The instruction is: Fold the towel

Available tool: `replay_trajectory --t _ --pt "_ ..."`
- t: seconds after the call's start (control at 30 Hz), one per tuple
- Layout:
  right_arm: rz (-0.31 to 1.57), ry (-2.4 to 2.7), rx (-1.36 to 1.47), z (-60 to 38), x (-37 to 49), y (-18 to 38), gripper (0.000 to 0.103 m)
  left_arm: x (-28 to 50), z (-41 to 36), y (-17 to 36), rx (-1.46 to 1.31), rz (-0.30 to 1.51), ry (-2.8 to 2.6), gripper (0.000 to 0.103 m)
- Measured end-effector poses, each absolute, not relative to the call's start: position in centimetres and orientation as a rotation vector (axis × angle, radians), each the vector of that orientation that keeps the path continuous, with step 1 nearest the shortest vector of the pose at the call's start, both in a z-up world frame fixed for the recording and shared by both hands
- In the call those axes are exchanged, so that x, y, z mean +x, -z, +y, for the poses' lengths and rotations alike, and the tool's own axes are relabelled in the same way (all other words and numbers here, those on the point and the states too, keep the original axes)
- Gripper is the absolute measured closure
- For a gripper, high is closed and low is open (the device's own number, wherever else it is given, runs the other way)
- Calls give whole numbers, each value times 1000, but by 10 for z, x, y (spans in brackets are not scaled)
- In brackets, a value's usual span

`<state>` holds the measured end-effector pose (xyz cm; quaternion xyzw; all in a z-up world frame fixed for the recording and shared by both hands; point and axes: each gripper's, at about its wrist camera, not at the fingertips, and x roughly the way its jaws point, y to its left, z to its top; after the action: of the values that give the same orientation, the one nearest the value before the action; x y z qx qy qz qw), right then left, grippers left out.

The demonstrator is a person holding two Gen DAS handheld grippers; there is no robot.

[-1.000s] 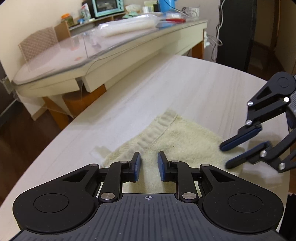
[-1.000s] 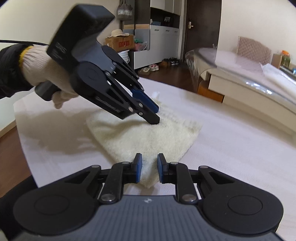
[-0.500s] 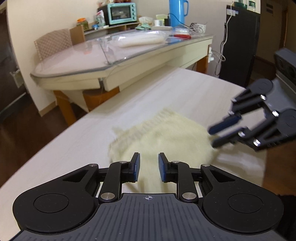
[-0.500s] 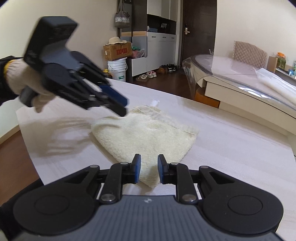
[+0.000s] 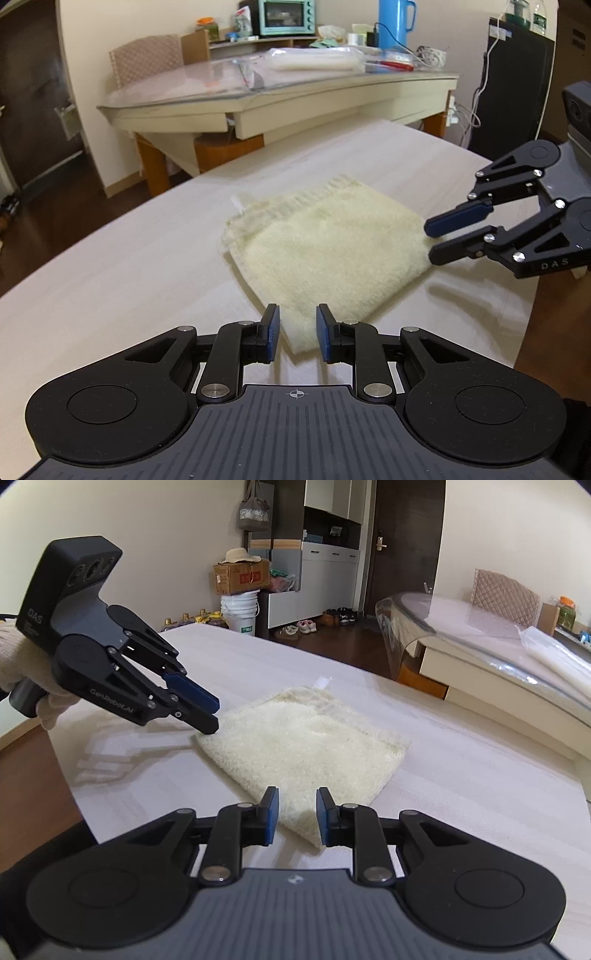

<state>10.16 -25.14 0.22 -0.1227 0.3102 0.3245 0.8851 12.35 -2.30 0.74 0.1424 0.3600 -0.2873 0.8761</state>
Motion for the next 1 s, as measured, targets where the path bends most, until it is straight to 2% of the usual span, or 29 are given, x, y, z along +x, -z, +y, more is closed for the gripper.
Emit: replay_trajectory --t 0.43,0.6,1.0 --pt "623 -687 -370 -259 115 6 79 100 -37 -2 150 757 465 78" --pt "616 -695 -380 -259 117 8 78 92 -43 -2 132 769 402 72" --pt "584 -679 -335 -263 112 9 74 84 -52 -3 105 777 324 66"
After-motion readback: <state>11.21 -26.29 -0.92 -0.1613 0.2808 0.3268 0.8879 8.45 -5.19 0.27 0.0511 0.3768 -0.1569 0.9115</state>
